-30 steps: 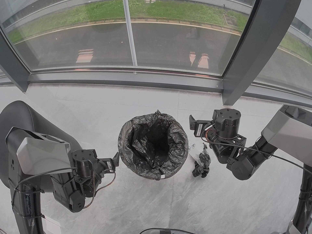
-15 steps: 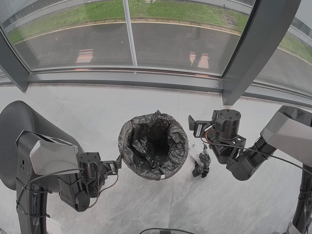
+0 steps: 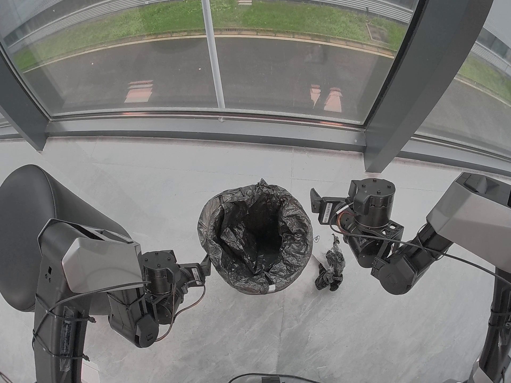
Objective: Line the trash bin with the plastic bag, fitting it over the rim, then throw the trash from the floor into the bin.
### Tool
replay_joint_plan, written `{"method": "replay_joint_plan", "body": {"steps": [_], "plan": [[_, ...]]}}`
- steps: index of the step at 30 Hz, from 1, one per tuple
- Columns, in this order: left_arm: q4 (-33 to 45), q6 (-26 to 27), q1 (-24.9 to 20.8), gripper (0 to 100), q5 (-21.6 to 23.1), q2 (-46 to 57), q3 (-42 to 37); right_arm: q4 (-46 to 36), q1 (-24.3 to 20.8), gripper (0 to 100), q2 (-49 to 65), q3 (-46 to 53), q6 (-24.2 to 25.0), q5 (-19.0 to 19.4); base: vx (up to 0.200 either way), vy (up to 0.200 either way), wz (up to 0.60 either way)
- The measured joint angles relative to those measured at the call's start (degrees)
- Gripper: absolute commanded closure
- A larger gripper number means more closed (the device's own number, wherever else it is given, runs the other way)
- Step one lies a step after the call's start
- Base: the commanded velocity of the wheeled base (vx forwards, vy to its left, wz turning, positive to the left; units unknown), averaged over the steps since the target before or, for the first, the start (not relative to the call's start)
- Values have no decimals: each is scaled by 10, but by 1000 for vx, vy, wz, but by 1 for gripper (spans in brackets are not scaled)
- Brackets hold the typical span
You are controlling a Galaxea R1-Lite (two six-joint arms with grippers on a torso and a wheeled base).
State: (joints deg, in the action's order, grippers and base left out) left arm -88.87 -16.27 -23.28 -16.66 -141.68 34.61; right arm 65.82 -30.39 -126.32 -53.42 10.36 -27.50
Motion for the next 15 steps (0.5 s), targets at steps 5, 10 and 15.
{"method": "replay_joint_plan", "body": {"steps": [5, 10, 15], "plan": [[0, -1, -1, 0, 0, -12, 2, 1, 0, 0, 0, 0, 0, 0, 0, 0, 0], [0, 2, -1, 0, 0, -17, 1, 1, 1, 0, 0, 0, 0, 0, 0, 0, 0], [-1, 4, 3, 0, -3, -10, -16, 1, 3, 0, -1, -1, 0, 0, 0, 0, 0]]}}
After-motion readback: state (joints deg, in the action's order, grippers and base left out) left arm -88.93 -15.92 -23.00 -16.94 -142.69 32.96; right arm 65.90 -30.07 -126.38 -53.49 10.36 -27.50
